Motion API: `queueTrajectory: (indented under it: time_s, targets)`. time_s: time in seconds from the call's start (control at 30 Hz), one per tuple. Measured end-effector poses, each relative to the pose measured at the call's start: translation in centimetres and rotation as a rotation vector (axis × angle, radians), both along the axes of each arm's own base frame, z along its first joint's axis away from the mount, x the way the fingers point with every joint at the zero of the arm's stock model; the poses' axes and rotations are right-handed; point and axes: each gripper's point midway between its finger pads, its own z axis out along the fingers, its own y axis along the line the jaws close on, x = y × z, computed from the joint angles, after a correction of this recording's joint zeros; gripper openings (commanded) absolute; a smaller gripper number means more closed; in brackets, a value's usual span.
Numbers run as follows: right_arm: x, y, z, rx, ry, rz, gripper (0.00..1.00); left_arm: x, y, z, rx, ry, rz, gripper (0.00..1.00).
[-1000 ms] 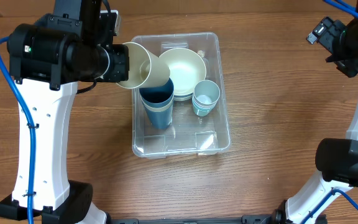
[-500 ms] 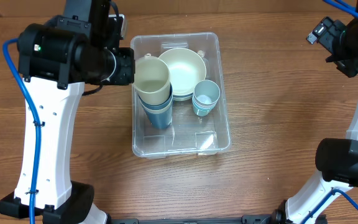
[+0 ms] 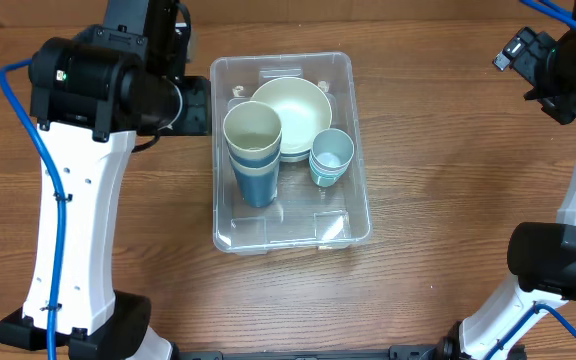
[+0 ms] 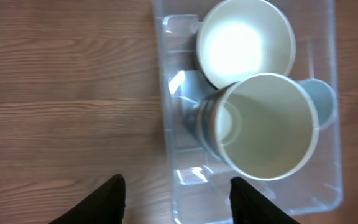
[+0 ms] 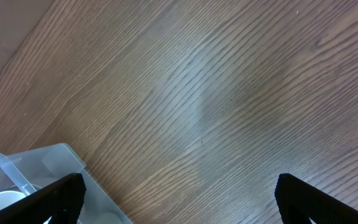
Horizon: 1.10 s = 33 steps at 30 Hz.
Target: Pack container
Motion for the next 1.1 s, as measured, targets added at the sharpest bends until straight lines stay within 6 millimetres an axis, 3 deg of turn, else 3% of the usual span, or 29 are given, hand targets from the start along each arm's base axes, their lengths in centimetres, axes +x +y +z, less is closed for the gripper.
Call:
queueTrajectory:
  time_s: [0.03, 0.1, 0.5, 0.63, 1.1]
  targets:
    - [0.0, 0.0, 0.0, 0.0, 0.0, 0.0, 1.0, 0.1, 0.6, 0.0, 0.017, -0.004, 0.011, 0.78]
    - [0.0, 0.0, 0.0, 0.0, 0.0, -0.001, 1.0, 0.4, 1.9, 0.0, 0.052, -0.012, 0.052, 1.0]
    - [0.0, 0.0, 0.0, 0.0, 0.0, -0.001, 1.0, 0.9, 13.1, 0.5, 0.236, -0.031, 0.378, 1.0]
    - [0.0, 0.0, 0.0, 0.0, 0.0, -0.001, 1.0, 0.7, 14.4, 0.5, 0.248, -0.029, 0.416, 1.0]
    - [0.0, 0.1, 0.0, 0.0, 0.0, 0.001, 1.0, 0.7, 14.4, 0.5, 0.248, -0.029, 0.417, 1.0]
